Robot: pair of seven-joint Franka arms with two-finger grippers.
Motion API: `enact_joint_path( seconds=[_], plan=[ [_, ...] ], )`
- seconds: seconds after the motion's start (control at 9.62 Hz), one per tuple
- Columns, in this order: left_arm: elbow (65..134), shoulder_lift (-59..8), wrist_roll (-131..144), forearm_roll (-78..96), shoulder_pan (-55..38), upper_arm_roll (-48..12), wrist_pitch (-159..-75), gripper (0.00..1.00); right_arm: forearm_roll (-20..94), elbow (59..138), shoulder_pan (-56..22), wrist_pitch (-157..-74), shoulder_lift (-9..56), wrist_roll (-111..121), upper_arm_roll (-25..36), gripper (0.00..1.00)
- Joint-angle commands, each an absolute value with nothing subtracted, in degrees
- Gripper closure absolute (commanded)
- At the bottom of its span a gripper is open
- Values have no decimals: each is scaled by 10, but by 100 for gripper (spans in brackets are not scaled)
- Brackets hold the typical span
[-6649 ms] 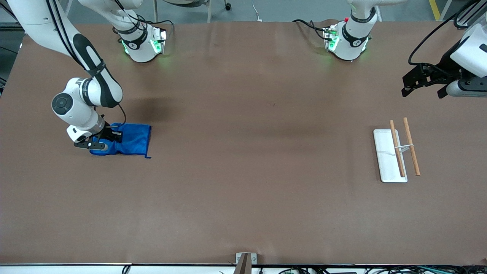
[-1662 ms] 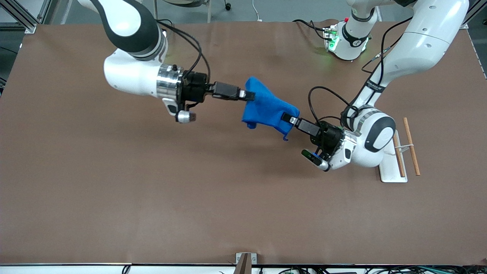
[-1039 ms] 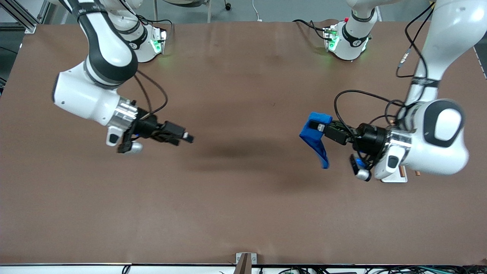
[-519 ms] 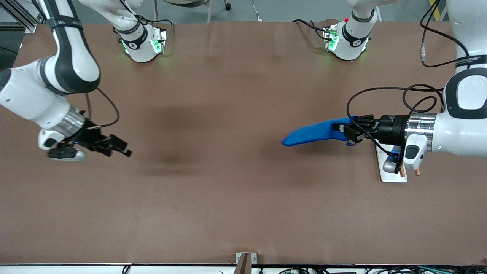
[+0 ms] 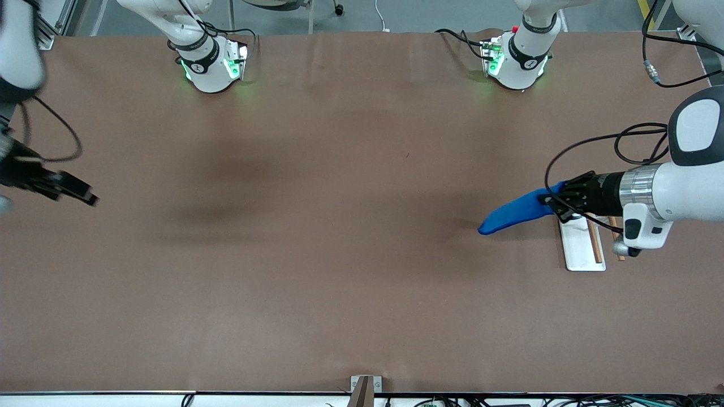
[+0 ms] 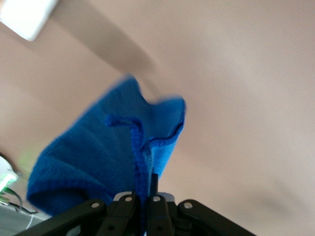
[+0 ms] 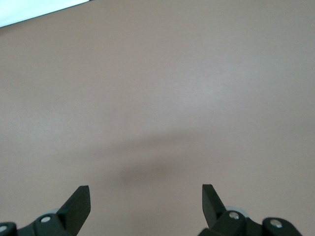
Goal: Right arm passes towel to left arm to hang
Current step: 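Carry the towel with the left gripper over the wooden dowels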
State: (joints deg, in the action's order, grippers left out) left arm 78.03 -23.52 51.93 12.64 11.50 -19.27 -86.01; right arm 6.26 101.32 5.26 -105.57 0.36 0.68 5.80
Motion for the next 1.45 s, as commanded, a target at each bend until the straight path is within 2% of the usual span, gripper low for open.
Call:
enact_joint_path(
  seconds=[0.0, 0.31, 0.62, 1.14, 1.25, 1.35],
  plan=[
    [799, -242, 540, 91, 137, -192, -853, 99, 38, 909, 51, -931, 9, 0, 69, 0],
    [812, -246, 577, 90, 190, -190, -839, 99, 33, 860, 44, -822, -23, -101, 62, 0],
    [826, -248, 575, 65, 222, -190, -838, 99, 38, 857, 50, -828, -18, 2, 66, 0],
    [830, -270, 462, 6, 283, -190, -830, 99, -5, 861, 45, -858, -18, 3, 62, 0],
    [824, -283, 427, -16, 283, -189, -834, 99, -4, 856, 41, -859, -16, 4, 66, 0],
    [799, -298, 398, -31, 281, -189, -843, 99, -6, 817, 42, -853, 6, 9, 68, 0]
  ],
)
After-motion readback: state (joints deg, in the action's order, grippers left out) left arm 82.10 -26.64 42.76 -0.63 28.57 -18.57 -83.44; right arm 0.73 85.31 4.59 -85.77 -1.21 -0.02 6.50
